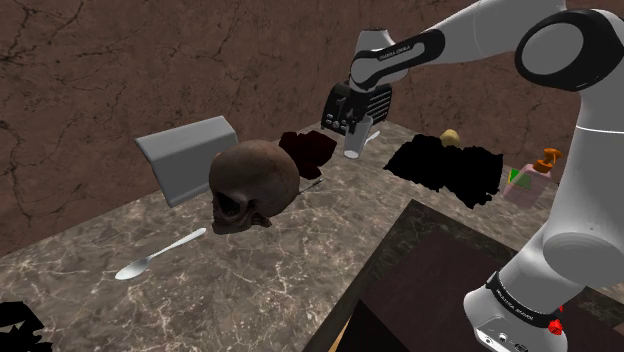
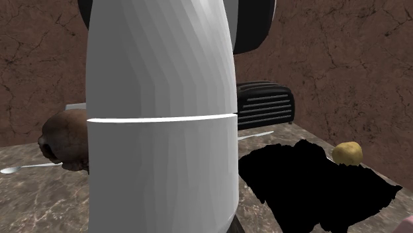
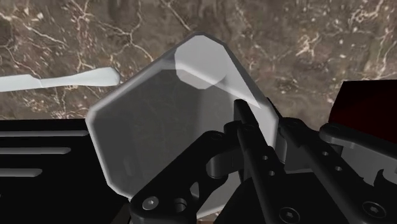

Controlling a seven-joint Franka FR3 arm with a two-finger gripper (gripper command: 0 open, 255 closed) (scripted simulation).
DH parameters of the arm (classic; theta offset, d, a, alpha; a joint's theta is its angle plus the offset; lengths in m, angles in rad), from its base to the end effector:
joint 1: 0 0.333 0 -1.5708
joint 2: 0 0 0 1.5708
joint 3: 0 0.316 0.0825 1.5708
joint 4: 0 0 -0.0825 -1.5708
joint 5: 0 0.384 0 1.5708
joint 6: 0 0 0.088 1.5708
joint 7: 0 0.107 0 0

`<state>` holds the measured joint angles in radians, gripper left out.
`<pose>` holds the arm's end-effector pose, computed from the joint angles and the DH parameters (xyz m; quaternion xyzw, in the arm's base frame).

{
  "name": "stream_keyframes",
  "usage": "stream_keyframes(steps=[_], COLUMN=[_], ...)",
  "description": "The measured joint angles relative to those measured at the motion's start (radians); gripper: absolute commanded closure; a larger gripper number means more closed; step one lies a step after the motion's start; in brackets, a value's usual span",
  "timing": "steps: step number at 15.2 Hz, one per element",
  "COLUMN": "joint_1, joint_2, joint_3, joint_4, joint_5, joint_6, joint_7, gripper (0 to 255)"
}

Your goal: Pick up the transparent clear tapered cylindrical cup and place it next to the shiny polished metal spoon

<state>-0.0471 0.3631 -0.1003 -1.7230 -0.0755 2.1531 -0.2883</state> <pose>0.6524 -0.0939 0.3821 0.9938 0.0937 0.0225 0.0561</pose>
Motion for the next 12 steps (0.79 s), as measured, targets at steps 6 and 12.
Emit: stream_keyframes(steps=[6,12], joint_1=[0.001,0.001], joint_2=[-0.025,-0.045], joint_3=[0.0,0.0], joint_4=[0.038,0.092], joint_5=[0.0,0.001], joint_6=[-0.062,-0.136], joint_7=[-0.004,-0.01], gripper=[255,255])
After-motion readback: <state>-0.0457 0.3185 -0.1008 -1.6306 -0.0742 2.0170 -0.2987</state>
